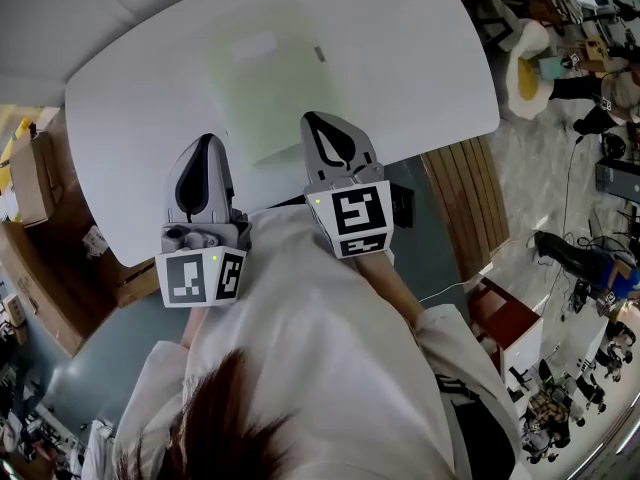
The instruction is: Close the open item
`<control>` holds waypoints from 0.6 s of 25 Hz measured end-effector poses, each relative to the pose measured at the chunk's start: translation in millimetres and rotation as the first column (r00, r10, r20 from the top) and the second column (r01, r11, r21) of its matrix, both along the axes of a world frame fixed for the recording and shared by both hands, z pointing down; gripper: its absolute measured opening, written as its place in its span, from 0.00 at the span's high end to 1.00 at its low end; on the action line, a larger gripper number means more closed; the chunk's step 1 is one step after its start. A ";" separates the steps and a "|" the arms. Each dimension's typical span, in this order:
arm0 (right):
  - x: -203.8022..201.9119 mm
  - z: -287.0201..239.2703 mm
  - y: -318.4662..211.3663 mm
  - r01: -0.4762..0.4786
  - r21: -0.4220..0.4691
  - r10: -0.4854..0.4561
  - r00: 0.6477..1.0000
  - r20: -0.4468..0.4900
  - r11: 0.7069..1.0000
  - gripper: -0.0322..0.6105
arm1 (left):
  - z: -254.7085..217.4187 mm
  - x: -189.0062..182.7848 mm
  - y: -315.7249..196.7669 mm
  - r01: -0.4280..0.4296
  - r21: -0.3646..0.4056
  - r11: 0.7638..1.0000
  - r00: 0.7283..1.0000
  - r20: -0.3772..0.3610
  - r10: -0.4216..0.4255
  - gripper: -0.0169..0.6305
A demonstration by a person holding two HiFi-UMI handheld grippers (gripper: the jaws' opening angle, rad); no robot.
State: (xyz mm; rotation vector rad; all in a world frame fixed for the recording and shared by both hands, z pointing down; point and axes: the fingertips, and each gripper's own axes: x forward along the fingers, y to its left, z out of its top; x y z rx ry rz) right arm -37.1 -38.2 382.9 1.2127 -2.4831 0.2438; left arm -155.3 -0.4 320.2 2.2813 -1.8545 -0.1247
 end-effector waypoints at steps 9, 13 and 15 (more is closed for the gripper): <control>-0.2 1.6 1.3 0.001 0.003 -0.001 1.000 -0.002 1.000 0.94 | 0.8 -1.6 1.6 0.006 0.005 1.000 1.000 -0.004 -0.006 0.96; 1.4 2.3 0.9 -0.002 0.002 0.002 1.000 -0.003 1.000 0.94 | 1.7 0.3 0.5 0.000 0.003 1.000 1.000 -0.003 0.000 0.96; 2.9 2.6 1.4 -0.006 0.002 0.006 1.000 -0.003 1.000 0.94 | 2.0 1.5 1.0 -0.003 0.004 1.000 1.000 -0.003 0.003 0.96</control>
